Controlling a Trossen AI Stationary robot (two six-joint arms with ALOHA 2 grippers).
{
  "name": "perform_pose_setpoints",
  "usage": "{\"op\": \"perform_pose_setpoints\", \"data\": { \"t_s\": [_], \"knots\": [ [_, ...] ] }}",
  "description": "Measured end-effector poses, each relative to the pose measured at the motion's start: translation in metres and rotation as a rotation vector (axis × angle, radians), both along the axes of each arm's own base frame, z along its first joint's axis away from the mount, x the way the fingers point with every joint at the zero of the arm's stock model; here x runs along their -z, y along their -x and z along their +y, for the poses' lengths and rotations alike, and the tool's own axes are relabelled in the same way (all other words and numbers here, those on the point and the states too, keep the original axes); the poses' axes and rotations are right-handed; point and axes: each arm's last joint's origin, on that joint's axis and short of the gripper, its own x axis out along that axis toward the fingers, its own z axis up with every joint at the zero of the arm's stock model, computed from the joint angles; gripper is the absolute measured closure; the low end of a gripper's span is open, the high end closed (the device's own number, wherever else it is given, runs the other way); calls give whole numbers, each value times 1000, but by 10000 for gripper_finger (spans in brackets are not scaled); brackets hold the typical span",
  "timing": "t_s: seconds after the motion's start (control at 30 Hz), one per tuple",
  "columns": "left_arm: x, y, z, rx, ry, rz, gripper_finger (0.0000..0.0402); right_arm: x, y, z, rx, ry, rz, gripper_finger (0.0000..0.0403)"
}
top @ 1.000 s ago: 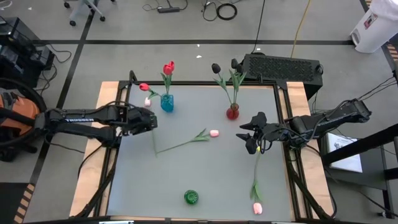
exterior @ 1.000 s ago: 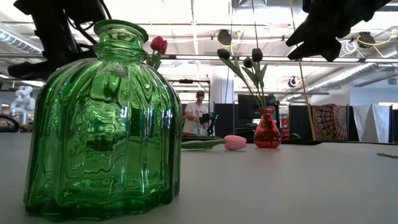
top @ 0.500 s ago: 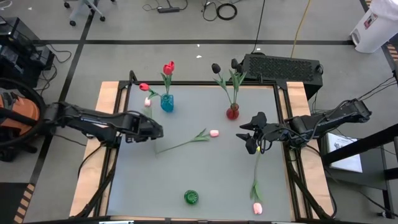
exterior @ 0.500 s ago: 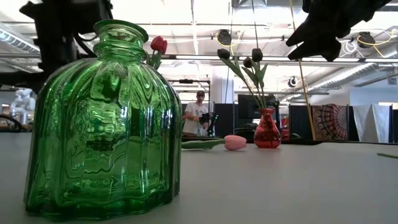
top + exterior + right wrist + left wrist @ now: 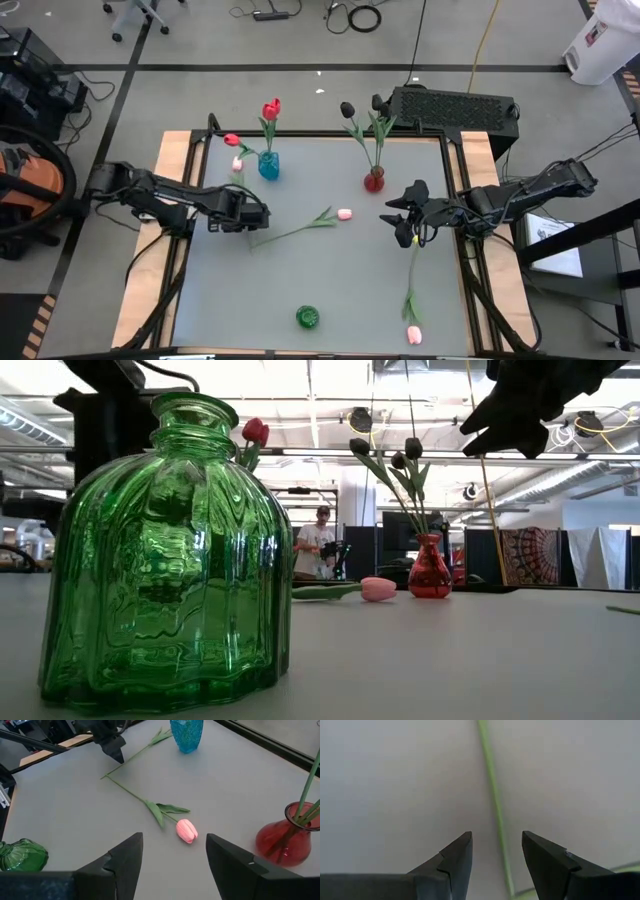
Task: Sort flowers into vase by color
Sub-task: Put the top pink tulip into the green vase
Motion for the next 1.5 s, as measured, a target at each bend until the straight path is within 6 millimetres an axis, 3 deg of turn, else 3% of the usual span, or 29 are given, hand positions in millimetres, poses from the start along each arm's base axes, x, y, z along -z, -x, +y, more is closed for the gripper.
{"op": "perform_pose_setpoints", "data": {
  "t_s": [0.33, 0.73, 1.4, 1.5],
  "knots": [
    [16, -12, -1, 8, 29, 18, 224, 0, 0, 0, 0, 0, -1, 193],
    [18, -11, -1, 7, 32, 39, 229, 0, 0, 0, -3, 6, 2, 193],
    [18, -9, -1, 31, 41, 52, 390, 0, 0, 0, -3, 6, 2, 193],
    [18, -9, -1, 31, 41, 52, 395, 0, 0, 0, -3, 6, 2, 193]
  ]
}}
